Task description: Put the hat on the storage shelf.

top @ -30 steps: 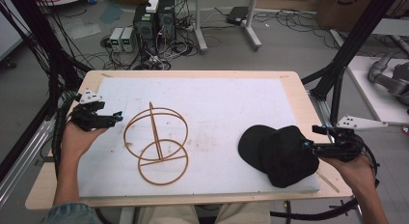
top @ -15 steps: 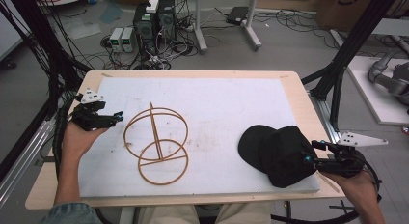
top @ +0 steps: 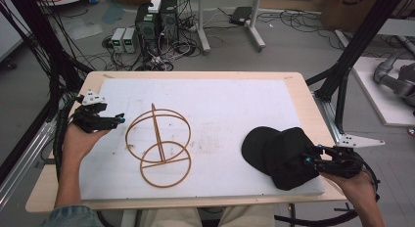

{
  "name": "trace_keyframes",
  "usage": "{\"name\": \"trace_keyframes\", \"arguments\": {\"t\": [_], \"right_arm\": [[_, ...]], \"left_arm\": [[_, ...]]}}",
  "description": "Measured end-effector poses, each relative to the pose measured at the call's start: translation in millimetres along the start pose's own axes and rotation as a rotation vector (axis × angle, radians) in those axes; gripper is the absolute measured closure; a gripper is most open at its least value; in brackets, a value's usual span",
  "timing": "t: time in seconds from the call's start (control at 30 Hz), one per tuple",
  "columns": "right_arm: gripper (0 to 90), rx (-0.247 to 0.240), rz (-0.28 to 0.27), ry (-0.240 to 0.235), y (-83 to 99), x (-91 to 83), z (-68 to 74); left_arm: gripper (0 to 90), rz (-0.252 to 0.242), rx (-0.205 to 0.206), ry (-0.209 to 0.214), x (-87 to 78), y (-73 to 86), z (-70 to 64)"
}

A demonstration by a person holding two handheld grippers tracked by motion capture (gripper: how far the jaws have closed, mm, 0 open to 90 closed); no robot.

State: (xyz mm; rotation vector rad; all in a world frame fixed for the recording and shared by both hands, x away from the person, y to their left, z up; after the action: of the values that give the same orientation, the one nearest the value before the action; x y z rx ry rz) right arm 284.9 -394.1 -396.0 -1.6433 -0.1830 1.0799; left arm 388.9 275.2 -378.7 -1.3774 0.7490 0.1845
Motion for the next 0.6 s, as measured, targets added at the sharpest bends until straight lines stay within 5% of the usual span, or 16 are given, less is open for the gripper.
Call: {"name": "trace_keyframes", "arguments": {"t": [0.6], "right_arm": [[76.5,-0.002,-0.029,-0.03,-3.7,-1.2,1.5]], "left_arm": [[26.6,0.005,-0.001,-0.001,0.0,1.3,1.7]]}}
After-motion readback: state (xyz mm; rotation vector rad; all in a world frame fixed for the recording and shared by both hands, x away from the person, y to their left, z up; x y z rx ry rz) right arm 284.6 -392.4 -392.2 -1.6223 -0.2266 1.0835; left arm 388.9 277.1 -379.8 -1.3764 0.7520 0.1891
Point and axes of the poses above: each handheld gripper's, and its own axes: x roughly forward along the jaws, y roughly out of its underside, z roughly to its left, the point moved 3 cm from there along x, roughly forward along the jaws, and after that the axes turned 8 degrees about -x, right-handed, at the moved point
